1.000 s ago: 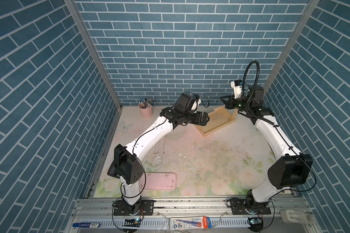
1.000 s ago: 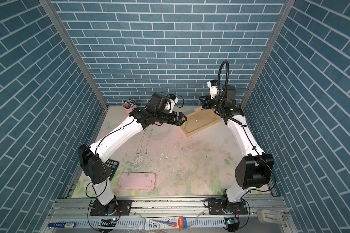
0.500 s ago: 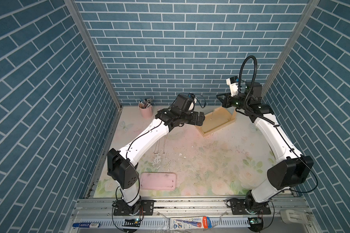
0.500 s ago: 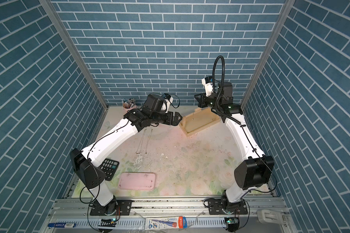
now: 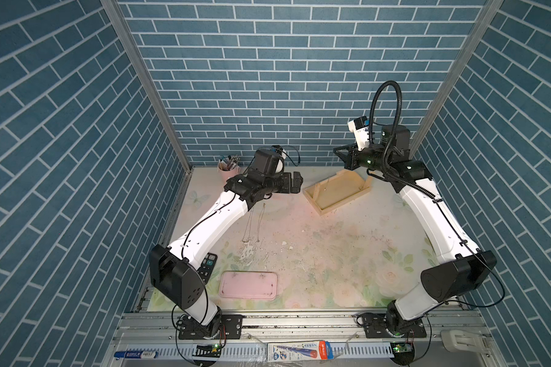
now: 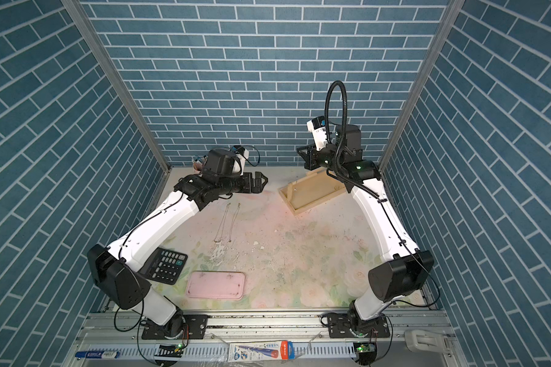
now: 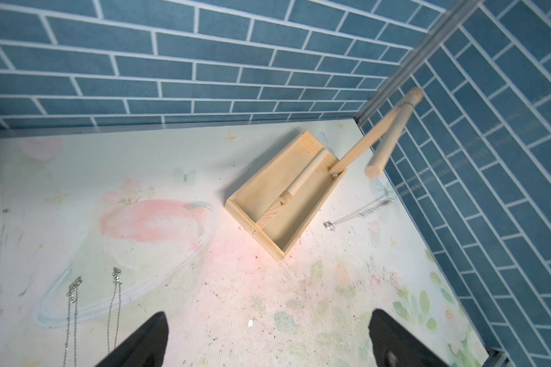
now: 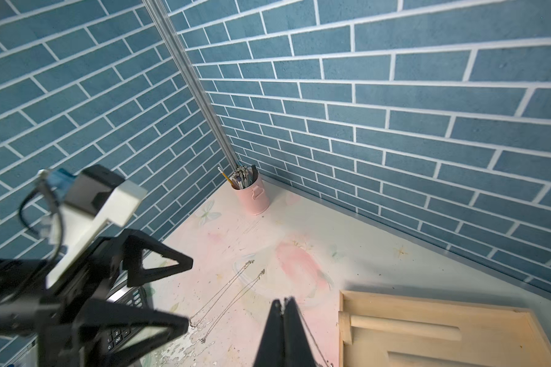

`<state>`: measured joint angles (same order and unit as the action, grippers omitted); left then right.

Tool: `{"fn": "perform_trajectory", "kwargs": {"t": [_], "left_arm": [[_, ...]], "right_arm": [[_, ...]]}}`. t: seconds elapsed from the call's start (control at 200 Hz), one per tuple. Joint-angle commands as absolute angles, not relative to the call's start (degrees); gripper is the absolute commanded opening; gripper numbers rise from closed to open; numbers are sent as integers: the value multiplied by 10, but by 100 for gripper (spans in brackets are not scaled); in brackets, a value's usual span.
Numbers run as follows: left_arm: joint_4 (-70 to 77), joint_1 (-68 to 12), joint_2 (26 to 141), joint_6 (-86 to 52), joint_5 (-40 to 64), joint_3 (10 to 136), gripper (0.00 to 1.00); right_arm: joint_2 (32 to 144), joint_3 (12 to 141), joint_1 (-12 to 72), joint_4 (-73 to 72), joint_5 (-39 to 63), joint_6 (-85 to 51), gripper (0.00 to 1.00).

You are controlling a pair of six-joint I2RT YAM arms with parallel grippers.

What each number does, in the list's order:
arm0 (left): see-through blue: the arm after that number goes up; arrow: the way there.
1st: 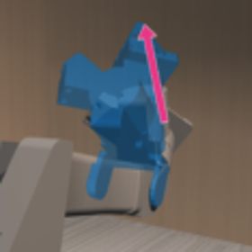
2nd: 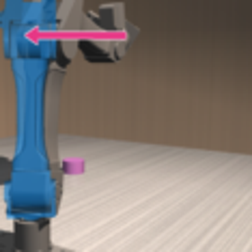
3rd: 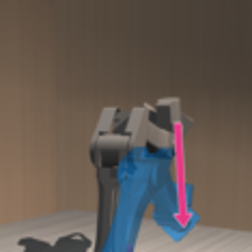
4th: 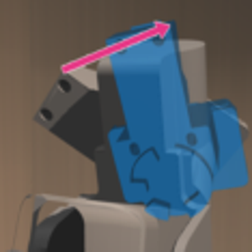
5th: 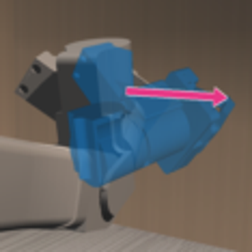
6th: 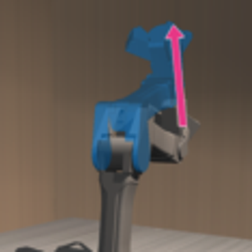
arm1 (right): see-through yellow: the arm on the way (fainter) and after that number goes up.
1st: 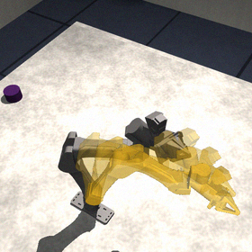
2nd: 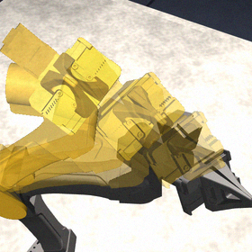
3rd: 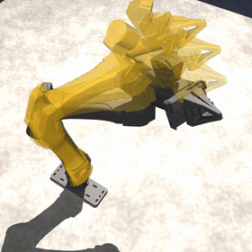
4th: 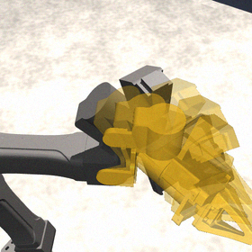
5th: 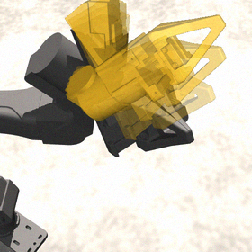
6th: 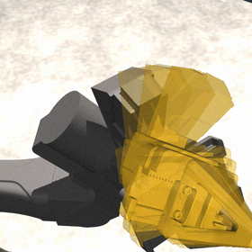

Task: Take the necklace off the jewelry display stand
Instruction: Take off the necklace from the stand.

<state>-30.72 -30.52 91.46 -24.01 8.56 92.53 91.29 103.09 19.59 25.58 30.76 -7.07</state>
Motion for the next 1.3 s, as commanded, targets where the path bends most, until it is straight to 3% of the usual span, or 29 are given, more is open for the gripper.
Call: {"fn": "perform_trajectory", "kwargs": {"t": [0.0,0.31,0.73,1.295], "left_arm": [[-290,-289,895,-276,117,909,99],[-188,-231,859,-367,272,827,99],[78,-203,857,-511,446,698,99],[478,-196,951,-721,526,606,99]], "right_arm": [[890,1056,208,281,311,-43,0],[887,1085,258,307,311,-31,0],[907,1124,307,302,316,-38,0],[938,1161,348,326,300,-25,0]]}}
